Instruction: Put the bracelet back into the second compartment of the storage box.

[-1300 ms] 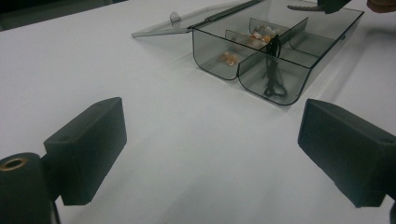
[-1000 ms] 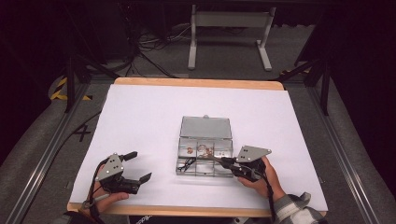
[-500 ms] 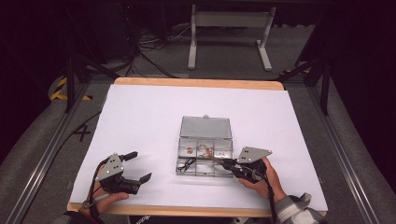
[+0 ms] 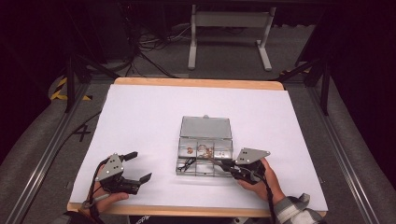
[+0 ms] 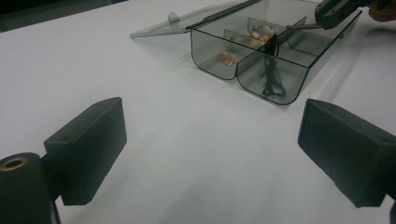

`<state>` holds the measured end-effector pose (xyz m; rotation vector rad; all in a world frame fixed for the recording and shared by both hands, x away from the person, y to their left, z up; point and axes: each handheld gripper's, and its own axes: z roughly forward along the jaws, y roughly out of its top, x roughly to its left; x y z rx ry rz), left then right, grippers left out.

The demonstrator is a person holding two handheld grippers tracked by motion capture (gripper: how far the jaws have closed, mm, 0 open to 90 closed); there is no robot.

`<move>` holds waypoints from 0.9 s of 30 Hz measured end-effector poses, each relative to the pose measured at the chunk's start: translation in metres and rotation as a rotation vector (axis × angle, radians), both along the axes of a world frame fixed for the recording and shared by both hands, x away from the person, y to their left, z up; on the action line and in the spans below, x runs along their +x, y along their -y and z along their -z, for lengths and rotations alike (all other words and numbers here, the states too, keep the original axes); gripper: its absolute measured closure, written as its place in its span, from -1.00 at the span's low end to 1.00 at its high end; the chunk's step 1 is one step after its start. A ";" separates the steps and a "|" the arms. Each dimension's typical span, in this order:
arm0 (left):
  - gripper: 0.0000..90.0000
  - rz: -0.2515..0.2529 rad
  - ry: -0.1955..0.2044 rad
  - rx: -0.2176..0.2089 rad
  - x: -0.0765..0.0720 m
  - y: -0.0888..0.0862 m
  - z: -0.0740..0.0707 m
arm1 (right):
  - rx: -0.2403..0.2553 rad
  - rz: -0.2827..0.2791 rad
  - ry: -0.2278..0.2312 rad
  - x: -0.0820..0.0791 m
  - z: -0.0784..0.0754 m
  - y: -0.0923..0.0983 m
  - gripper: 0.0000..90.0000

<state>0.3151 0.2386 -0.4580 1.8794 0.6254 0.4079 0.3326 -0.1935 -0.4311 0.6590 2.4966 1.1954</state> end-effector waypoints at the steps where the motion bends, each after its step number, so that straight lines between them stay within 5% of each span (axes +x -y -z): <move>1: -0.80 0.000 0.000 0.001 0.000 0.000 0.000 | -0.001 -0.001 -0.003 0.000 0.000 0.000 0.80; 27: -0.80 0.008 0.003 0.005 0.000 0.000 0.000 | -0.023 -0.010 0.001 -0.003 -0.001 -0.002 0.76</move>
